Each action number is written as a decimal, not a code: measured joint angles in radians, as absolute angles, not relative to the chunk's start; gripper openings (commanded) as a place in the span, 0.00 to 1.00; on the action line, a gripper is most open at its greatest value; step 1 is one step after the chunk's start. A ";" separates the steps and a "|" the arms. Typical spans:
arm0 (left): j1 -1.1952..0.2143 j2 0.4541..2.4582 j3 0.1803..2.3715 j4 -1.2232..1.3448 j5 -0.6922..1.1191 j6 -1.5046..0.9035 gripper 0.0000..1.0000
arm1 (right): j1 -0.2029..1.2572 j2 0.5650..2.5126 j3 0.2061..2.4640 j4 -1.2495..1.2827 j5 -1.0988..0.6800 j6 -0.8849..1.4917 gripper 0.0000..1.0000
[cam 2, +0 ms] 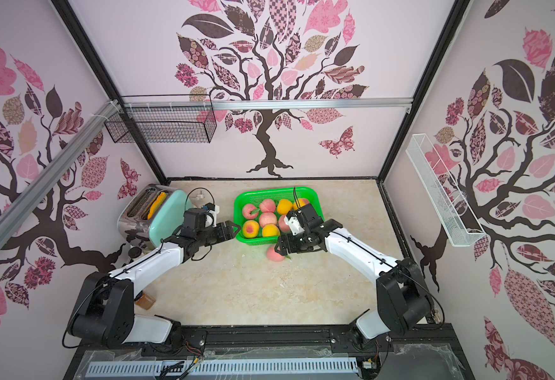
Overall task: Put the peaches into the basket
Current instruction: Pick up the peach from the center of the board.
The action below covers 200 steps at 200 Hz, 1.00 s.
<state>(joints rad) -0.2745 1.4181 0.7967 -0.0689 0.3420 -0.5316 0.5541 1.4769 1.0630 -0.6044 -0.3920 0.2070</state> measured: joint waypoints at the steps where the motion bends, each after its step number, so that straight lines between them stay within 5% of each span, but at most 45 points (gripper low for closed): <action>1: -0.274 1.419 0.797 -0.068 0.342 -0.532 0.79 | 0.554 1.477 1.061 -0.603 -0.393 0.208 0.87; 200: -0.287 1.454 0.819 -0.045 0.342 -0.551 0.79 | 0.621 1.665 1.060 -0.482 -0.328 0.235 0.86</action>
